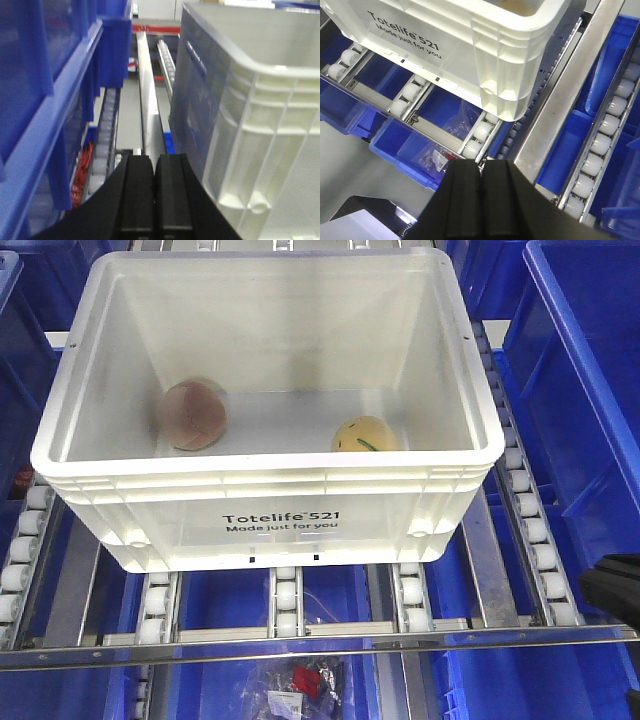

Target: Place moving items into box and shelve

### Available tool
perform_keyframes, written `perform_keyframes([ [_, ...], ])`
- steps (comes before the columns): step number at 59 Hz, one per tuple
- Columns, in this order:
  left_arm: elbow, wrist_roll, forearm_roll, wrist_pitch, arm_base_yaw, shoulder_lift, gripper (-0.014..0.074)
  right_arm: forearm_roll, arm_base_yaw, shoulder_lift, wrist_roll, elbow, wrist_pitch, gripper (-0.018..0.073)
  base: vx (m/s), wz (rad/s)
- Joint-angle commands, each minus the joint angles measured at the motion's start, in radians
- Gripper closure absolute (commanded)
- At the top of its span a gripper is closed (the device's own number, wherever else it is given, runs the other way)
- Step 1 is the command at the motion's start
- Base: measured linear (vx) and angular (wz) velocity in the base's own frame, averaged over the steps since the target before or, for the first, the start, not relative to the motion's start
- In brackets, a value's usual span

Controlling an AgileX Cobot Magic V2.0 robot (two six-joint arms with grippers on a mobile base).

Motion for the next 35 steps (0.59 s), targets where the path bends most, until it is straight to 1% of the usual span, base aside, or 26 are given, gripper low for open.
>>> perform_keyframes([
  [1, 0.029, -0.009, -0.006, -0.095, 0.007, -0.016, 0.0546, -0.002, -0.002, 0.004, -0.005, -0.027, -0.061, 0.0575, 0.0, 0.0],
  [4, 0.029, -0.009, -0.006, -0.098, 0.007, -0.016, 0.0563, -0.002, -0.002, 0.004, -0.005, -0.027, -0.061, 0.0575, 0.0, 0.0],
  [7, 0.029, -0.009, -0.006, -0.098, 0.007, -0.016, 0.0608, -0.002, -0.002, 0.004, -0.005, -0.027, -0.061, 0.0575, 0.0, 0.0],
  [9, 0.029, -0.009, -0.006, -0.098, 0.007, -0.016, 0.0622, -0.002, -0.002, 0.004, -0.005, -0.027, -0.061, 0.0575, 0.0, 0.0],
  [29, 0.029, -0.01, -0.006, -0.098, 0.005, -0.016, 0.062, -0.002, -0.002, 0.004, -0.005, -0.027, -0.061, 0.0575, 0.0, 0.0],
  [35, 0.029, 0.014, -0.001, -0.098, 0.005, -0.016, 0.062, -0.002, -0.002, 0.004, -0.005, -0.027, -0.061, 0.0575, 0.0, 0.0],
])
